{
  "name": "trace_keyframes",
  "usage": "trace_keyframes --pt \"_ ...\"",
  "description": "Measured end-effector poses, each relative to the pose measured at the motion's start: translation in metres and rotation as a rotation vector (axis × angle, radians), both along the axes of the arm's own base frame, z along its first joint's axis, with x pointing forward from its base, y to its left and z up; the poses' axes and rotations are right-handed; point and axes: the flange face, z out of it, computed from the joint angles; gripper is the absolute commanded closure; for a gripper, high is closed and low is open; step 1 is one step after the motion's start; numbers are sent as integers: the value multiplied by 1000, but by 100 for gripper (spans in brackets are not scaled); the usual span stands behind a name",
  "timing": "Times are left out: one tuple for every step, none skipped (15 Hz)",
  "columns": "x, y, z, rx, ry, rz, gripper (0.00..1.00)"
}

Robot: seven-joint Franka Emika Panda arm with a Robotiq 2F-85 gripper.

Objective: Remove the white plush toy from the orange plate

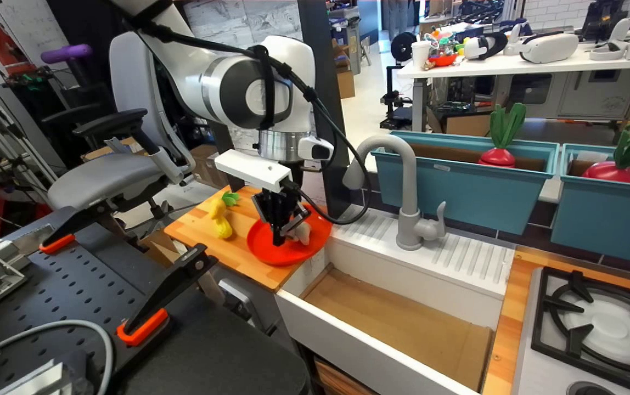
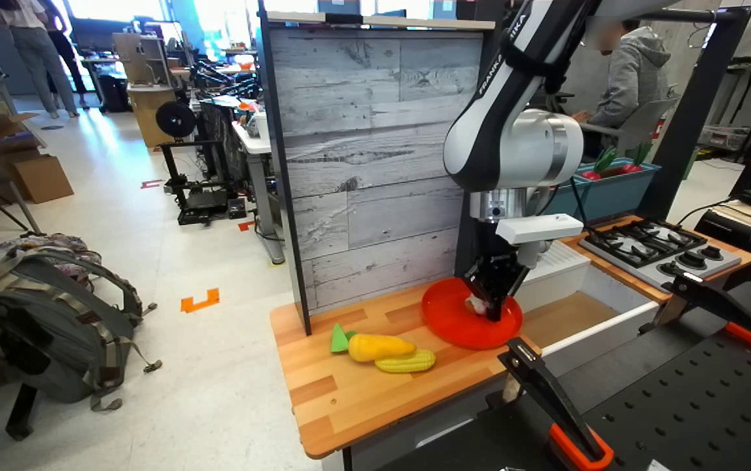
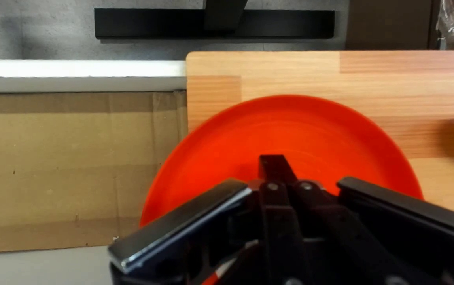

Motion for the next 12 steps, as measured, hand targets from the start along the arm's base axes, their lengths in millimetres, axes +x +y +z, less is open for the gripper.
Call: trace_keyframes --pt "0 0 0 0 0 0 74" --pt "0 0 0 0 0 -1 72" --pt "0 0 0 0 0 -1 66" --pt "0 0 0 -1 -1 -2 60" --pt "1 0 0 -1 -1 -3 52" --pt "1 0 0 -1 -1 -4 45" --pt "1 0 1 -1 -2 -5 37" --pt "2 0 1 -2 -3 -6 30" --pt "2 0 1 -2 -3 -7 22" --pt "2 0 1 -2 -5 -8 15" --pt "3 0 2 -3 -9 -12 8" --pt "4 -1 2 -4 -15 -16 1"
